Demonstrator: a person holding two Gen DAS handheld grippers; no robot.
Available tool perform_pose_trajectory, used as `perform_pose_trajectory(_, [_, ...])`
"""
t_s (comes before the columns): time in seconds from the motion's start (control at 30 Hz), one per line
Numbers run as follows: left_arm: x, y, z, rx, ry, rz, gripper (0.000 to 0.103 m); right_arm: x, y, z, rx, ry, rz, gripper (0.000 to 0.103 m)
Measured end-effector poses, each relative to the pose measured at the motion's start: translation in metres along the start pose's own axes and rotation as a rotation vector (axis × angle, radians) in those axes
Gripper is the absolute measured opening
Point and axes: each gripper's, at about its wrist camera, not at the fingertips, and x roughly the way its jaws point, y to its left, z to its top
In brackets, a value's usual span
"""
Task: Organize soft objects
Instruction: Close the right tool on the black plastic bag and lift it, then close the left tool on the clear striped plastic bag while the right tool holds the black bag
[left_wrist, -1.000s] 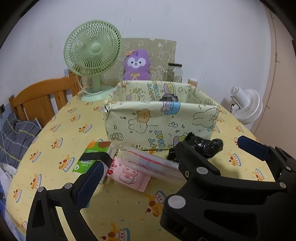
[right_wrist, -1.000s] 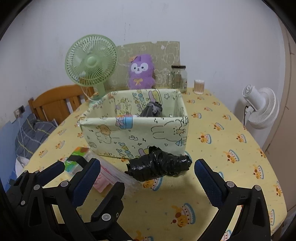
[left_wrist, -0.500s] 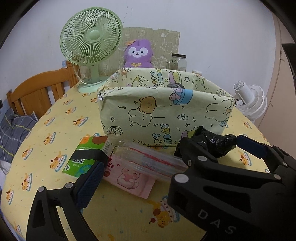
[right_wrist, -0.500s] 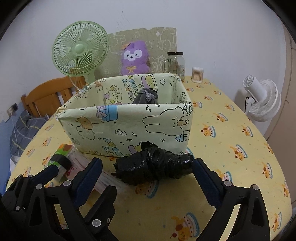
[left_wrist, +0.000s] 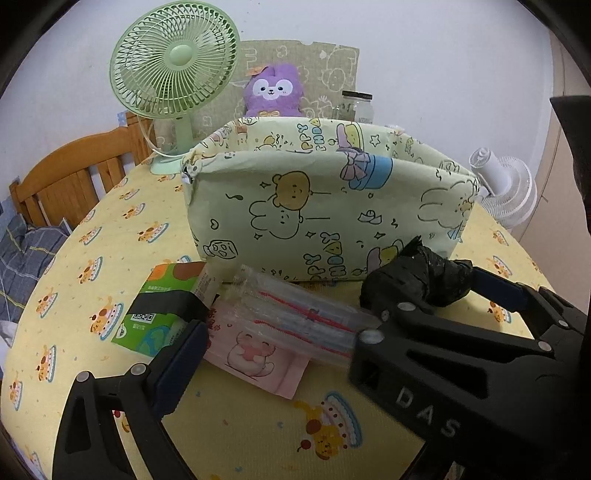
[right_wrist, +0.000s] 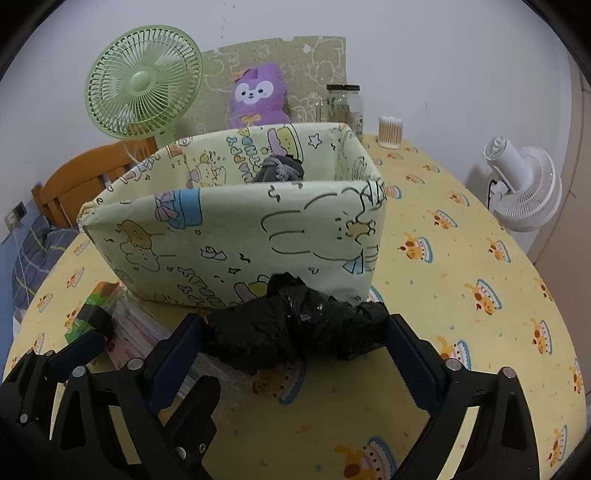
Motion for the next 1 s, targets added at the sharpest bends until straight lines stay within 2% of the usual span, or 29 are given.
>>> perform_pose_trajectory(0.03, [0.000,-0.002,0.000,0.008,0.001,0.003,0.099,0.001,-0.002,-0.001,0.010,0.008,0.004,0.085])
perform_pose_trajectory(0.1, [-0.001,-0.006,-0.001,0.020,0.003,0.005,0.098,0.000,-0.004,-0.004,0.024,0.012,0.012,0.071])
perform_pose_trajectory(0.13, [0.000,-0.007,-0.002,0.021,0.010,0.002,0.098,-0.001,-0.005,-0.005,0.028,0.015,0.021,0.070])
perform_pose_trajectory(0.2, [-0.001,-0.011,-0.003,0.028,0.007,0.006,0.098,-0.003,-0.006,-0.006,0.031,0.017,0.030,0.057])
perform_pose_trajectory(0.3, [-0.003,-0.014,-0.003,0.036,0.001,0.002,0.098,-0.009,-0.008,-0.009,0.038,0.010,0.047,0.049])
perform_pose_trajectory(0.47, [-0.009,-0.020,-0.004,0.043,-0.019,-0.010,0.098,-0.021,-0.014,-0.012,0.056,-0.010,0.062,0.043])
perform_pose_trajectory(0.9, [-0.002,-0.029,0.004,0.050,-0.031,-0.048,0.098,-0.040,-0.031,-0.012,0.108,-0.058,0.027,0.043])
perform_pose_trajectory(1.0, [0.002,-0.034,0.007,0.061,-0.036,-0.044,0.090,-0.038,-0.036,-0.010,0.116,-0.055,0.020,0.043])
